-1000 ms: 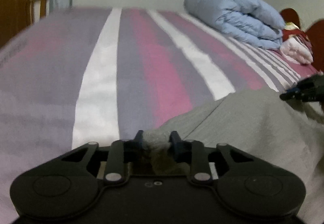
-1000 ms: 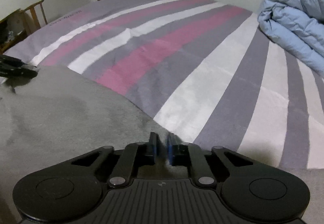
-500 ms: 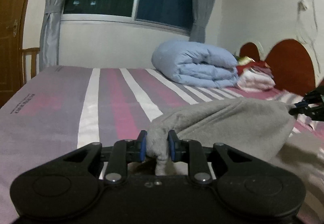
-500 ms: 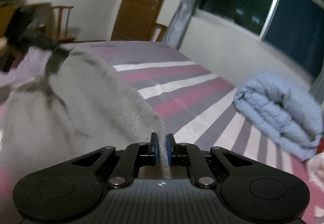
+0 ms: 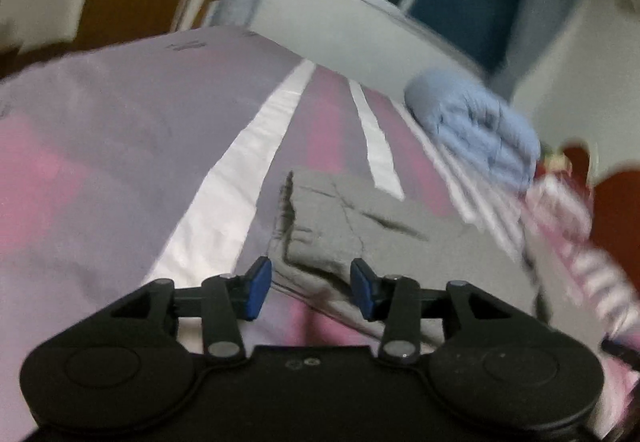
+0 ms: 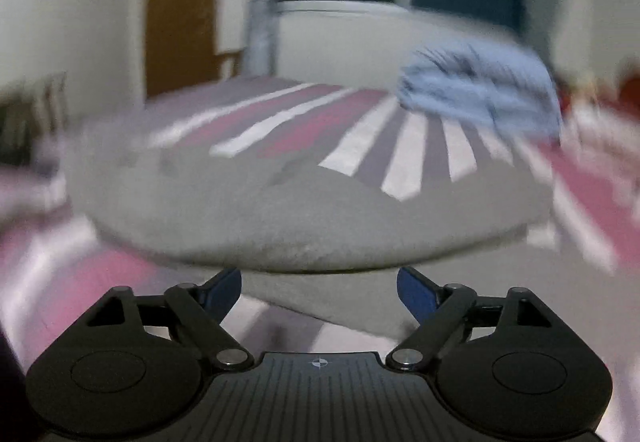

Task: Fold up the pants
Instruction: 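Lift the cuffs with both grippers and fold them toward the waistband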

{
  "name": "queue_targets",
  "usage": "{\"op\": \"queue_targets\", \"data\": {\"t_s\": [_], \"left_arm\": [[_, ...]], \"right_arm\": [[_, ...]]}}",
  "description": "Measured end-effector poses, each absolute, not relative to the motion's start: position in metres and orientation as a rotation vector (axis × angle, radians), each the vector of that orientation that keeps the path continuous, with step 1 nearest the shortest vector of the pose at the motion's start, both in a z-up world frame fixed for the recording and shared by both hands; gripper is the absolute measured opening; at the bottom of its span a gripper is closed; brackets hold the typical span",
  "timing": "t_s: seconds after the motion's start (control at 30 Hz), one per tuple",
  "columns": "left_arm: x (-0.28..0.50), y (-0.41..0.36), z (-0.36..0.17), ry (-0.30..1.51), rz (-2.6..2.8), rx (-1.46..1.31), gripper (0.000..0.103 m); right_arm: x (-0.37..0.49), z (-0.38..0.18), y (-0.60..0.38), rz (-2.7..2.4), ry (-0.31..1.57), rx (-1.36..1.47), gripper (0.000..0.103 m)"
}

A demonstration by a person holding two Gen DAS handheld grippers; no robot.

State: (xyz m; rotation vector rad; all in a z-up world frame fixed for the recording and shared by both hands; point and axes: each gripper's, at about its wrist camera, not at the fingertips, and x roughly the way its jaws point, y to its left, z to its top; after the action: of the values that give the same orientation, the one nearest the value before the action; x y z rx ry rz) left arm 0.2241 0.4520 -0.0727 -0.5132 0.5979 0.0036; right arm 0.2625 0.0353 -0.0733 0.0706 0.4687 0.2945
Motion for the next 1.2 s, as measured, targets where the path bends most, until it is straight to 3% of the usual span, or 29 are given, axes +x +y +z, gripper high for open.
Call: {"op": "queue_targets", "data": {"t_s": [0.07,0.13,0.47,0.63,0.7,0.73,0.77,0.83,0.93,1.13,1.2], "left_arm": [[0.228,0.454,-0.069,0.594,0.001,-0.586,0.034],[0.236,0.454,-0.069,0.602,-0.015,-0.637,0.034],[0.270,0.465,-0.100,0.709,-0.034,-0.765,0.030],[0.280,0.471,-0.102,0.716,-0.054,-0.782,0.029],[0.283,0.472,-0.104,0.726,-0.052,-0.771,0.024],[0.284,0.472,-0.105,0.727,-0.048,-0.768,0.022],[0.286,0.472,-0.105,0.722,-0.046,-0.763,0.022],[0.287,0.469,-0.103,0.704,-0.055,-0.738,0.018],[0.295,0.469,-0.088,0.648,-0.080,-0.721,0.015],[0.291,0.462,-0.026,0.378,-0.201,-0.630,0.015],[0.282,0.457,-0.047,0.450,-0.161,-0.562,0.015]], "right_arm": [[0.277,-0.065,0.029,0.272,0.500,0.202,0.063],[0.297,-0.062,0.026,0.265,0.547,0.335,0.059],[0.352,-0.089,0.019,0.245,0.773,0.668,0.058],[0.369,-0.092,0.024,0.241,0.836,0.681,0.058],[0.376,-0.094,0.034,0.218,0.859,0.653,0.058],[0.377,-0.095,0.037,0.205,0.853,0.634,0.046],[0.376,-0.095,0.039,0.197,0.849,0.620,0.024],[0.372,-0.096,0.037,0.204,0.826,0.618,0.014],[0.365,-0.085,0.039,0.239,0.735,0.619,0.013],[0.319,-0.029,0.017,0.350,0.339,0.670,0.013],[0.298,-0.042,0.015,0.355,0.287,0.613,0.012]]}}
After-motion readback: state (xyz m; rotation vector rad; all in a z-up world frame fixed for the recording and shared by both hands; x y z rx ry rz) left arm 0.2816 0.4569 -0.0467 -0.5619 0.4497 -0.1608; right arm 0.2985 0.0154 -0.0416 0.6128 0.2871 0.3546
